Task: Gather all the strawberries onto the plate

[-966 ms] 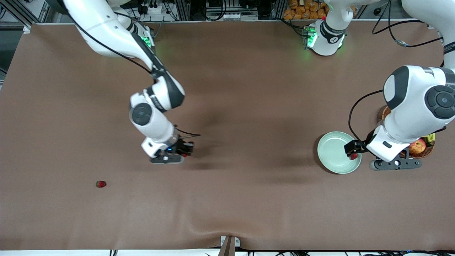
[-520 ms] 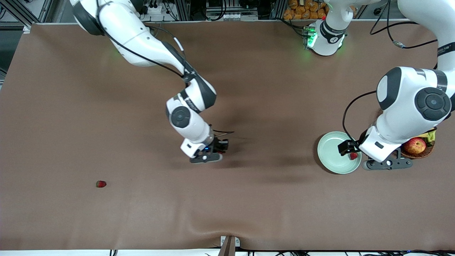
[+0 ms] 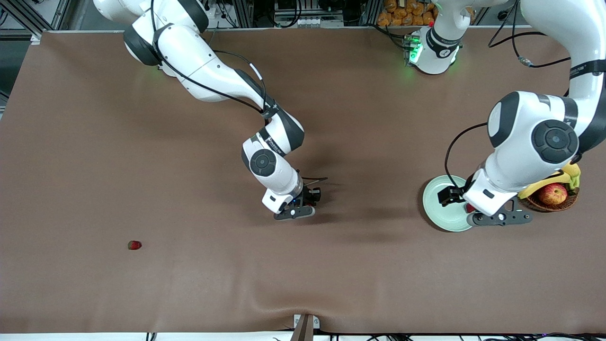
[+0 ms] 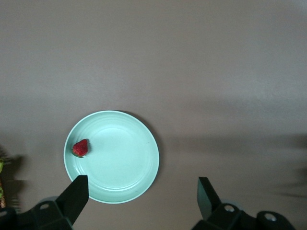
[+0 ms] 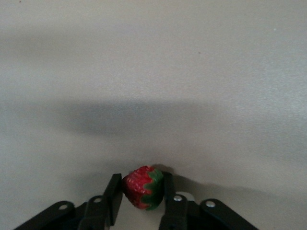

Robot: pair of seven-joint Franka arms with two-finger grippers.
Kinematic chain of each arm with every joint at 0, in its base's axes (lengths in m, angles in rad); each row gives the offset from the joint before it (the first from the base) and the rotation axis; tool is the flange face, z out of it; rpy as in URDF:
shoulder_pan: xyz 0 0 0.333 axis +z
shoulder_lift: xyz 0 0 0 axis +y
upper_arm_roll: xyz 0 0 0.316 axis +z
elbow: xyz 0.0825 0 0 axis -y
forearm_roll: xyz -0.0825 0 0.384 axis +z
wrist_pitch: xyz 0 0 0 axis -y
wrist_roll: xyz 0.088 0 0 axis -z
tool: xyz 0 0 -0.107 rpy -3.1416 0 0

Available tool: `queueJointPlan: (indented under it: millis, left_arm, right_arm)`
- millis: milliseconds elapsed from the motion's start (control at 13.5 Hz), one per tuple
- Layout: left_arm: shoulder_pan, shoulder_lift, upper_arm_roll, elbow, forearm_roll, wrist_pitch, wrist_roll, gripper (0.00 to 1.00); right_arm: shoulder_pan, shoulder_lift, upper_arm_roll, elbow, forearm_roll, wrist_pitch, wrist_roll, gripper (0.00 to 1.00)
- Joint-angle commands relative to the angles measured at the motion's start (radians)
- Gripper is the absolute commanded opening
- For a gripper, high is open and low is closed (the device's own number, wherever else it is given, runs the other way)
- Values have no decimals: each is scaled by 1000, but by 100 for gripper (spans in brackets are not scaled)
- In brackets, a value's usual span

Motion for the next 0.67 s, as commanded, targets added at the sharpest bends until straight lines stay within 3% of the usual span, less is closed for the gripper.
queueJointPlan:
  millis: [0, 223, 595]
  left_arm:
    - [-12, 5, -3, -1, -14, -15, -16, 100]
    - [-61, 25, -1, 8, -13, -15, -83, 100]
    - [-146, 106, -1, 14, 2, 7, -255, 100]
  right_arm:
    - [6, -7, -11, 40, -15, -27, 2, 100]
    - [-48, -77, -11, 10, -23, -83, -1, 100]
    - [-207, -231, -26, -4, -58, -364, -4, 100]
